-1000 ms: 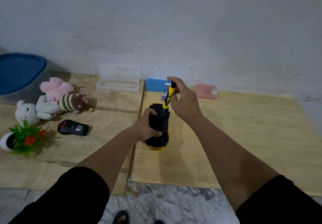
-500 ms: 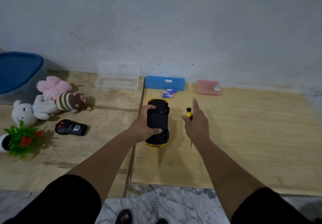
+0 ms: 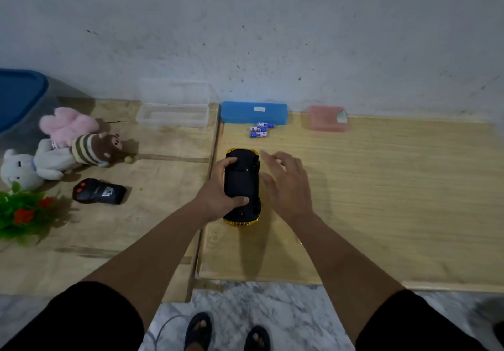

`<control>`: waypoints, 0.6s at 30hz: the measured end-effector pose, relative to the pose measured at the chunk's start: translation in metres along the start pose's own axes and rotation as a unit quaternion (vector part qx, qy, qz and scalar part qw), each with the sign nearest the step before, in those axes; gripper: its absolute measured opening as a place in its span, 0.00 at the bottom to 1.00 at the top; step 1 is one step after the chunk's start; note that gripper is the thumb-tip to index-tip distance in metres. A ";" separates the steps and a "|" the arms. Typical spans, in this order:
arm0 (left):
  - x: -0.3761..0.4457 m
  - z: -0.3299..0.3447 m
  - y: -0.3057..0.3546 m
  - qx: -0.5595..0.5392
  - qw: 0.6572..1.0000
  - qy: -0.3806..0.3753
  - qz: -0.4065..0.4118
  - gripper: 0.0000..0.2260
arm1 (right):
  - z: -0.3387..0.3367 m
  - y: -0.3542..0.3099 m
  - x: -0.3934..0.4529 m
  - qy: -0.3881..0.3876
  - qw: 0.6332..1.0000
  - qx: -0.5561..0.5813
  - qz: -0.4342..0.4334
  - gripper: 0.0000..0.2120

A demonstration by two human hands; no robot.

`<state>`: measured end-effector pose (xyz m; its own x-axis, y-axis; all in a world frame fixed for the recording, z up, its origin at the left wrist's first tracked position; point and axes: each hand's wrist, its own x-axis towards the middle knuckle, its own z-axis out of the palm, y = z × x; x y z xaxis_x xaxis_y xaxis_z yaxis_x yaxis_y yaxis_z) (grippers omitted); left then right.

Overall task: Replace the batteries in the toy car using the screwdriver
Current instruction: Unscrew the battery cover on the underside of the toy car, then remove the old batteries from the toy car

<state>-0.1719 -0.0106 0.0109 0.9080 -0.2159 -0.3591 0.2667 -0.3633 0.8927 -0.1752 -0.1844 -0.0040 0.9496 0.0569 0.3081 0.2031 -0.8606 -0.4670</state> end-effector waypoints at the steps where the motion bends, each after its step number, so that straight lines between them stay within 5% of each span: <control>1: 0.000 0.003 0.001 0.004 1.000 0.006 0.010 0.39 | -0.002 -0.006 0.005 -0.033 0.999 -0.020 -0.035 0.22; 11: 0.000 0.023 0.011 0.041 0.999 0.001 0.006 0.39 | -0.023 -0.017 0.011 -0.131 0.991 0.038 -0.012 0.10; 15: 0.005 0.031 0.013 0.033 0.999 -0.001 0.000 0.39 | -0.041 -0.002 0.013 -0.108 0.970 0.175 0.127 0.08; 18: 0.010 0.033 0.014 0.019 1.000 -0.010 -0.007 0.40 | -0.054 0.041 0.002 -0.092 0.971 0.111 0.191 0.10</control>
<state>-0.1702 -0.0480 0.0109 0.8971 -0.2292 -0.3776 0.2663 -0.4014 0.8763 -0.1775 -0.2469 0.0222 0.9881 -0.1384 -0.0669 -0.1459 -0.7068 -0.6922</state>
